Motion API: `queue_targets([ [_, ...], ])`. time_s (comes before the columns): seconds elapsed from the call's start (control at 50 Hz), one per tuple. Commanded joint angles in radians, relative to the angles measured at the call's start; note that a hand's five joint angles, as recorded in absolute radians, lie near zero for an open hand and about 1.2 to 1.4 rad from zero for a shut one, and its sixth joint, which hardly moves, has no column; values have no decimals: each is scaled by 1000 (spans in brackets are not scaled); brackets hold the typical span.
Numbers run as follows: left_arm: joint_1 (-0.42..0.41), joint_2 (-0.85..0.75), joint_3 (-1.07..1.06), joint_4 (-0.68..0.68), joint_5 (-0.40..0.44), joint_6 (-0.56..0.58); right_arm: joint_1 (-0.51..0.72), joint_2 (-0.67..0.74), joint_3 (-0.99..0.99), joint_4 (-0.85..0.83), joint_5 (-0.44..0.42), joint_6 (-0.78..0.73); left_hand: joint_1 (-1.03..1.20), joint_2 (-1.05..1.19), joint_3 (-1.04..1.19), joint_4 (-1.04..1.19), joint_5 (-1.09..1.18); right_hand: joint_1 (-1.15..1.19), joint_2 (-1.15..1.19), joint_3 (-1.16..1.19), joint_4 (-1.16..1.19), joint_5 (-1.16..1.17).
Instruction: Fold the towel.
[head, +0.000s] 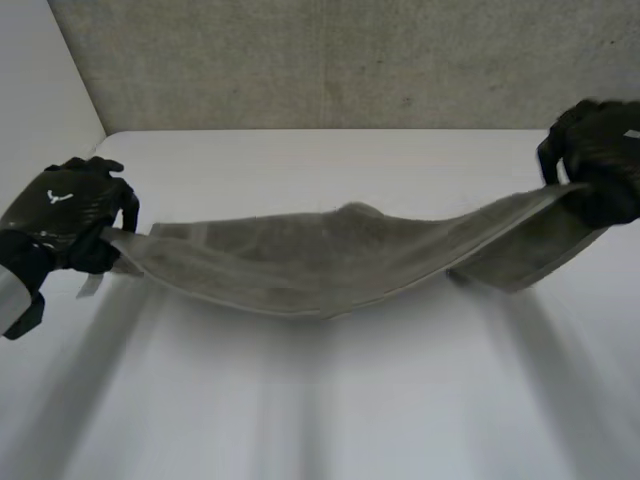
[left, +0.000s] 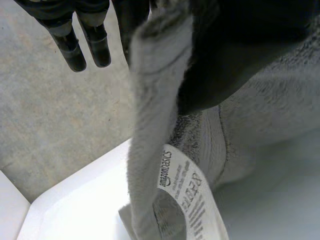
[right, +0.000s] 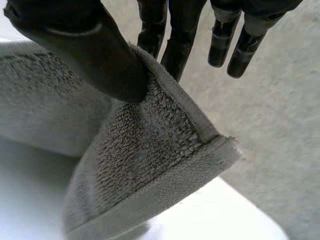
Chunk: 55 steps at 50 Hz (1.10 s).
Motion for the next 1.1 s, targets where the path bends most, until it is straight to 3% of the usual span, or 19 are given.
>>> queue_targets([
  [0.02,24,23,23,-37,17,-1,-52,-12,-69,34,-35,-2,117,64,-51,-59,66,80,83,-43,-76,62],
  [0.2,33,-9,56,-35,17,-1,-45,31,-54,43,-59,-12,117,64,-51,-59,66,80,83,-43,-76,62],
  [0.3,33,-83,78,-33,17,2,-25,130,-43,36,-56,-55,117,64,-51,-59,66,80,83,-43,-76,62],
  [0.44,16,-230,147,-29,8,4,64,342,-113,28,8,-158,117,64,-51,-59,66,80,83,-43,-76,62],
  [0.7,-4,-509,375,-40,-1,4,90,534,-205,-30,106,-161,117,64,-51,-59,66,80,83,-43,-76,62],
  [1.0,-57,-560,454,-76,3,10,121,508,-236,-113,131,-117,117,64,-51,-59,66,80,83,-43,-76,62],
  [1.1,-82,-617,532,-35,-12,2,140,580,-333,-115,154,-117,117,64,-51,-59,66,80,83,-43,-76,62],
])
